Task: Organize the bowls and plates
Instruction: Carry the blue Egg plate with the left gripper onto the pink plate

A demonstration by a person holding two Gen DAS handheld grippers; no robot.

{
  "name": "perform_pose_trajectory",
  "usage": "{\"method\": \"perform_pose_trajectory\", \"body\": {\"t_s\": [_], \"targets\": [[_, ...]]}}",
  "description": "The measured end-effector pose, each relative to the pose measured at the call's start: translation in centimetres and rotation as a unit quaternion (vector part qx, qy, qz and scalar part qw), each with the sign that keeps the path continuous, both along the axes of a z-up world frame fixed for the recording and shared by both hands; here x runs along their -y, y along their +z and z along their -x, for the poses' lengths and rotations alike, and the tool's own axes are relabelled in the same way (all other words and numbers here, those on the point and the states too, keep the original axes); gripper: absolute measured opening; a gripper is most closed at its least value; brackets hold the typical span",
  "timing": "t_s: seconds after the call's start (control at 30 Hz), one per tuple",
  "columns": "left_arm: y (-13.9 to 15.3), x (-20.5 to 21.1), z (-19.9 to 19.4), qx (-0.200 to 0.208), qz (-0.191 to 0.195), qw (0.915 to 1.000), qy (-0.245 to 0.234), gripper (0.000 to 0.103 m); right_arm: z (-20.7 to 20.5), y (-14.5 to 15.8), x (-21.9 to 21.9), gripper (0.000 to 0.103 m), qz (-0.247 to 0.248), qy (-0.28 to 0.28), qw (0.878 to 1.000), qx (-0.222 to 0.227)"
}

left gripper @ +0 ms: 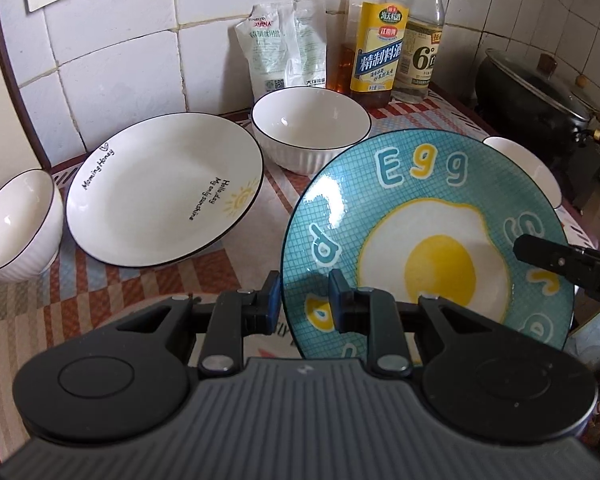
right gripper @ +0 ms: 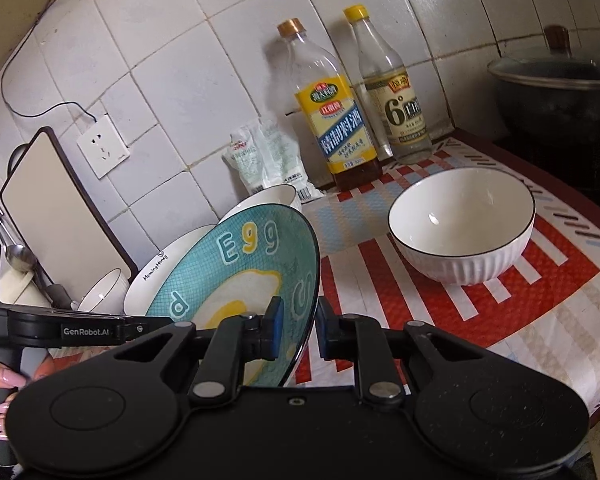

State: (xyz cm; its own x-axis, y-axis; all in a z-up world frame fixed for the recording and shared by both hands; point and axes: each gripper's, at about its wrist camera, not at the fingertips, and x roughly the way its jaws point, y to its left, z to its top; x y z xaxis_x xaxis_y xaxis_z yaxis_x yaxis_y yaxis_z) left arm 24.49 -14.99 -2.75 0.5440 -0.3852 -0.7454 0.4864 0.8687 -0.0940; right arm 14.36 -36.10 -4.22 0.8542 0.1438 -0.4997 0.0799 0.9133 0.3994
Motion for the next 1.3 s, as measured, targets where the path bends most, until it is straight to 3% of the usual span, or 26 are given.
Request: {"method": "perform_pose_trajectory", "body": {"t_s": [0.33,0.87,1.17,1.3], "targets": [[0.4,-5.3,1.8,-0.036,0.017,0.9988,0.030,0.023,0.2,1.3,-3.0,0.021,0.000,0.033,0.999,-0.010],[0.2,-15.7,3.1,-0.063,0.054,0.9900,0.115,0.023,-1.2,-0.3,-10.8,0.021,-0.022,0.117,0.992,-0.029],[-0.9,-16.9,3.1,-0.072,0.038,0.9881,0.131,0.023,-1.7,-0.8,-12.8,0.022,-0.014,0.127,0.991,-0.030],[-1.8,-17.3,2.8,-0.097,0.049,0.9864,0.124,0.023,-1.7,-0.7,-12.7,0.022,-0.010,0.127,0.992,-0.021]]}}
